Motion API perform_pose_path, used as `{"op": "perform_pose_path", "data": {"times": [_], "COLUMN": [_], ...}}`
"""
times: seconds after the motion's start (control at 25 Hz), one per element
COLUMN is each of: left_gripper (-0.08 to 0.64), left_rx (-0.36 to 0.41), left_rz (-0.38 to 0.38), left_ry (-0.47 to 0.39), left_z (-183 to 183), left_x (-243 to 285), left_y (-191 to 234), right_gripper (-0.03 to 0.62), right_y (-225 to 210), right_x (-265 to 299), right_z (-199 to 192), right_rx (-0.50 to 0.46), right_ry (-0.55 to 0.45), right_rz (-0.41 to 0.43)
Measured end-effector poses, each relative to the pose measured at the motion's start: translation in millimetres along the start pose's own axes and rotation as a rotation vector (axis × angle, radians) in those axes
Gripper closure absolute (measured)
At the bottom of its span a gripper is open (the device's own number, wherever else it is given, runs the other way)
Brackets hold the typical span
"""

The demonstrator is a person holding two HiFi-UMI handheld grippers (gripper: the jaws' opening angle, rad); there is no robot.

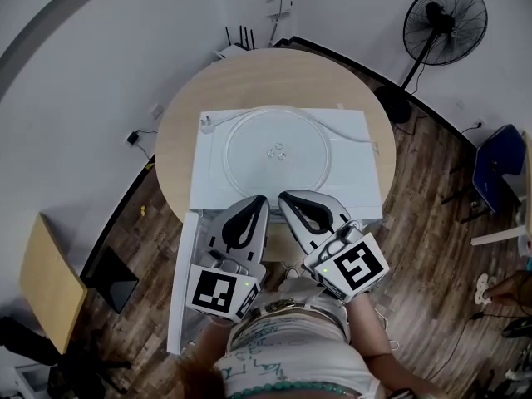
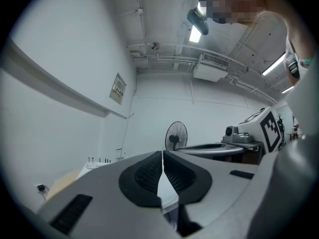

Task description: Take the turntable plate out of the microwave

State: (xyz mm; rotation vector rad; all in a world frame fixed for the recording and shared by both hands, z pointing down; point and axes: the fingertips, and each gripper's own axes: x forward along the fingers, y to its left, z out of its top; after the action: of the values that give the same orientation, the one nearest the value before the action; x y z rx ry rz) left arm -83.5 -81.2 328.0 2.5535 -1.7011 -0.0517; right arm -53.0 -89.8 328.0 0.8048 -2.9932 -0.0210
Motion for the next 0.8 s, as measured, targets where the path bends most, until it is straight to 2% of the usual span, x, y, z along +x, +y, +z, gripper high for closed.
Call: {"op": "perform_pose_path", "data": {"times": [0.36,0.8], "left_gripper": [0.540,0.540], "left_rx": [-0.013,-0.013], "left_rz": [-0.004,0.002], "left_ry": [0.036,0.052], "left_z": [-10,-14], "left_x": [5,7], "left_y": [1,7], "right_gripper": [0.602,0.602], "right_y": [-5,-7], "right_x": [2,5], "right_z": [-9,-11], "right_rx": [0.003,-0.009], "right_ry": [0.059,0.068], "right_rz": [-0.024,-0.024]}}
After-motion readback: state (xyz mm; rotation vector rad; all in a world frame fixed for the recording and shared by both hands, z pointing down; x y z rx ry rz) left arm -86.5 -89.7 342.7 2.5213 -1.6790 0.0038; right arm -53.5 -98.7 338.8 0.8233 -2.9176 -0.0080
